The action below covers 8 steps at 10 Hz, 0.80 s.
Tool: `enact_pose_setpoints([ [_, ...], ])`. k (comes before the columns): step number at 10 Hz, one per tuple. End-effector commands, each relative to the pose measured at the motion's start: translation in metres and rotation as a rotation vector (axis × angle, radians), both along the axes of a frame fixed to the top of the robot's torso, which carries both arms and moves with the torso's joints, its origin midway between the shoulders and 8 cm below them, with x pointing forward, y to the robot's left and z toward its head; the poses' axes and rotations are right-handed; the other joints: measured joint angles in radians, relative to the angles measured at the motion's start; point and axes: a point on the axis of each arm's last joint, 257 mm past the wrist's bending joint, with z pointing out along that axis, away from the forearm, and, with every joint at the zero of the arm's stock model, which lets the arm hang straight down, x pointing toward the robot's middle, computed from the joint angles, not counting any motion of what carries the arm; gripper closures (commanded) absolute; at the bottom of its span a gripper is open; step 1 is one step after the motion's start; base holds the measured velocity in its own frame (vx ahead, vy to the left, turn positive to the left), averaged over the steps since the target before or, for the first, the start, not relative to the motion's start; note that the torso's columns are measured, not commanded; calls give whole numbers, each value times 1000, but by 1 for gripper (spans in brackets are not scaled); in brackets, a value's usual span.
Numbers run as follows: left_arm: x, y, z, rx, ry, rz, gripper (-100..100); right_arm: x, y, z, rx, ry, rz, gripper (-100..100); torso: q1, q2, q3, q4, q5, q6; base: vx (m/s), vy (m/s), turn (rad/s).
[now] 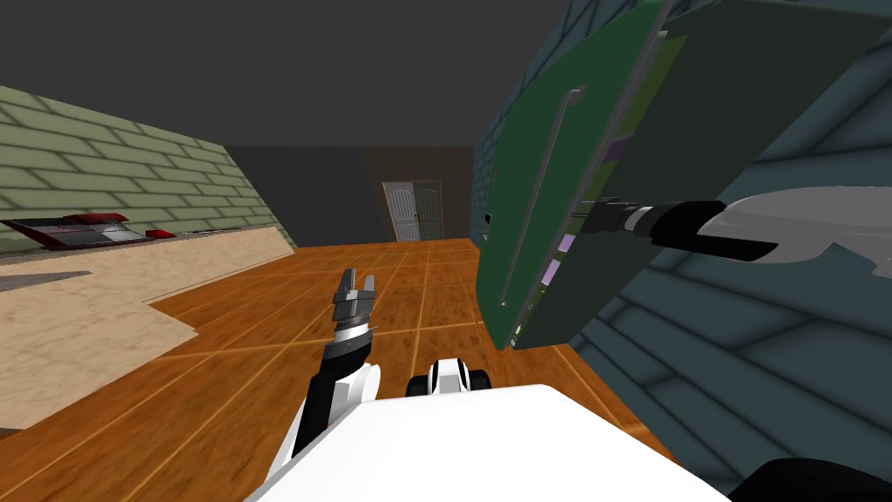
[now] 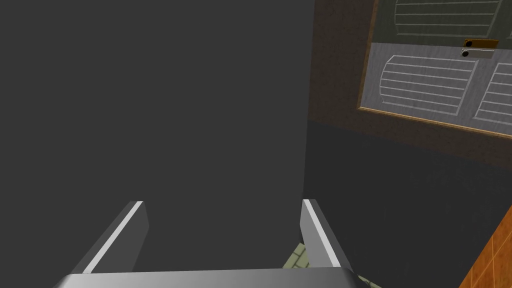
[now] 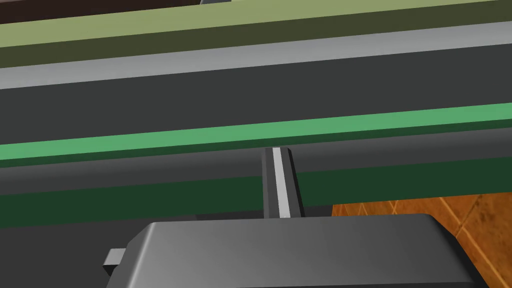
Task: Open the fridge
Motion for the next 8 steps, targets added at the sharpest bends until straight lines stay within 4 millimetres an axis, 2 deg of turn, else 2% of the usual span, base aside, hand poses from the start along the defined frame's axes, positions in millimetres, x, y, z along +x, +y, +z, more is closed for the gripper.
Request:
enact_pose_setpoints([
  [1,0,0,0,0,0,0,0,-4,-7,3,5,-6,-28,100,-2,0,-1,0,0,-3,147,271,-113],
  [2,0,0,0,0,0,0,0,-5,-9,-4,5,7,-33,100,-3,-2,-2,0,1,-3,119,211,-84],
  [5,0,0,0,0,0,0,0,-11,-18,0,9,-3,-69,100,-7,-2,-2,0,0,-3,96,238,-90],
  [8,0,0,0,0,0,0,0,-16,-26,-4,8,8,-93,100,-7,-3,-3,0,0,-2,119,206,-93],
])
